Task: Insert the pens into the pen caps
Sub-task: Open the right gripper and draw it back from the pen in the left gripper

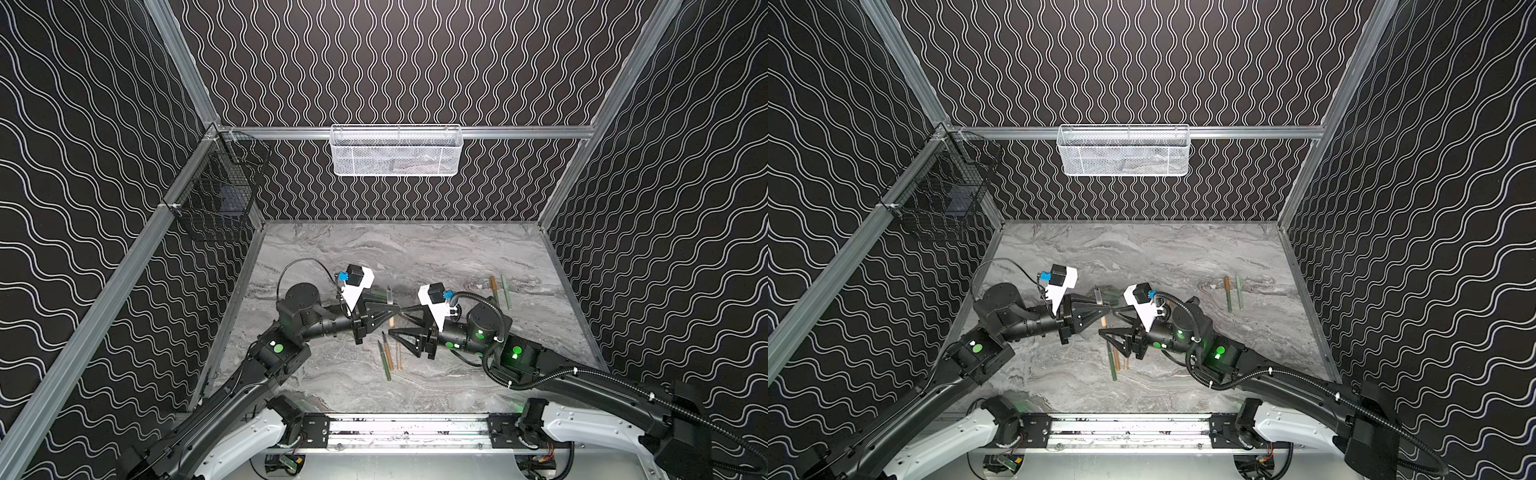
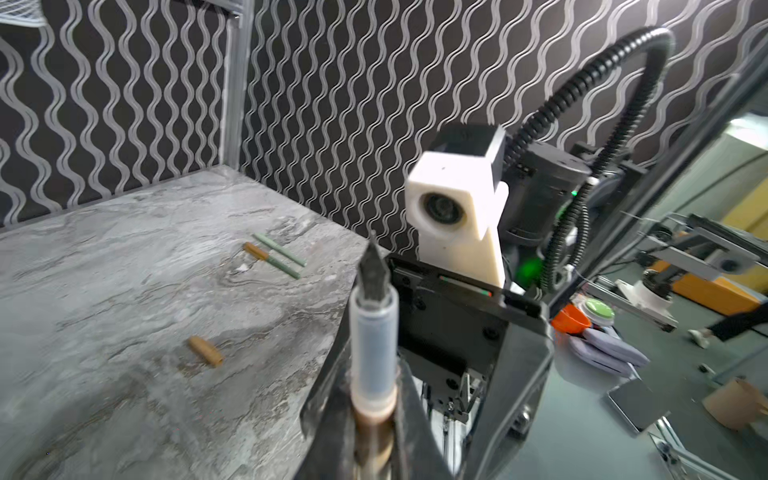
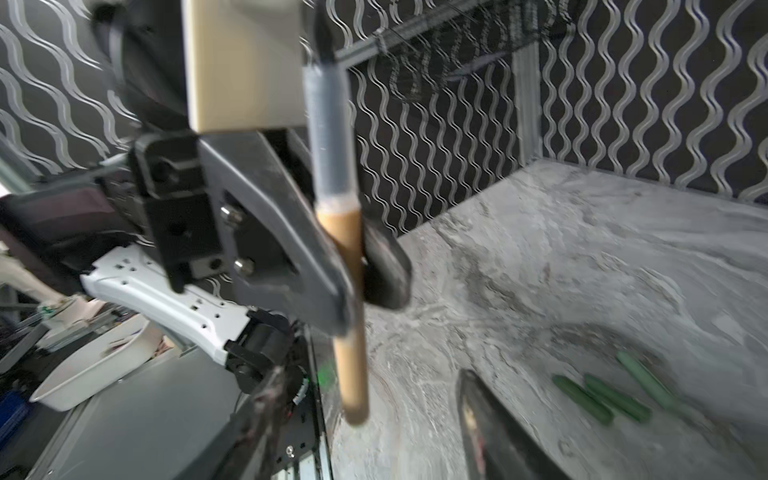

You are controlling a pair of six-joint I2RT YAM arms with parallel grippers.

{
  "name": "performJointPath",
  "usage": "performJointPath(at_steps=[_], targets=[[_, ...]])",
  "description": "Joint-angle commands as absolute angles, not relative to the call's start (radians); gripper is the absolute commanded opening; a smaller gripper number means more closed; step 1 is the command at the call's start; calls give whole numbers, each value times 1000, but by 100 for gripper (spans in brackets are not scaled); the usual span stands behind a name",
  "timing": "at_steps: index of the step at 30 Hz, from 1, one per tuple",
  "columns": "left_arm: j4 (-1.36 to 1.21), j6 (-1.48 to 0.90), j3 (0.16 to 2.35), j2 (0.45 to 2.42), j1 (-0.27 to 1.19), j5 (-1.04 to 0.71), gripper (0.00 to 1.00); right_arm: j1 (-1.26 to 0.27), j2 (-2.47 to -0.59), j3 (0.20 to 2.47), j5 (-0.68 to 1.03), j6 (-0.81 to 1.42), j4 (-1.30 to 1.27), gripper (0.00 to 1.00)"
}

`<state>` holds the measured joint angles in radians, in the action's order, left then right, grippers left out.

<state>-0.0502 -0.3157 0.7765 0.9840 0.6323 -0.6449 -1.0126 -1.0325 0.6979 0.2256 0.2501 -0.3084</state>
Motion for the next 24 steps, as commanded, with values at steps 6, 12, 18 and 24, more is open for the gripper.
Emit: performJointPath(at_steps=[6, 12, 18, 24], targets=[[280, -150, 886, 1008, 629, -507, 0, -890, -1011, 731, 80, 275, -1, 86], [380, -91, 914, 988, 629, -569, 0, -675, -1087, 787, 78, 304, 213, 92], [460, -34, 913, 975, 629, -692, 0, -517, -1332, 934, 35, 216, 426, 92], [468, -15, 858, 950, 628, -785, 0, -482, -1522, 1041, 46, 140, 452, 90]])
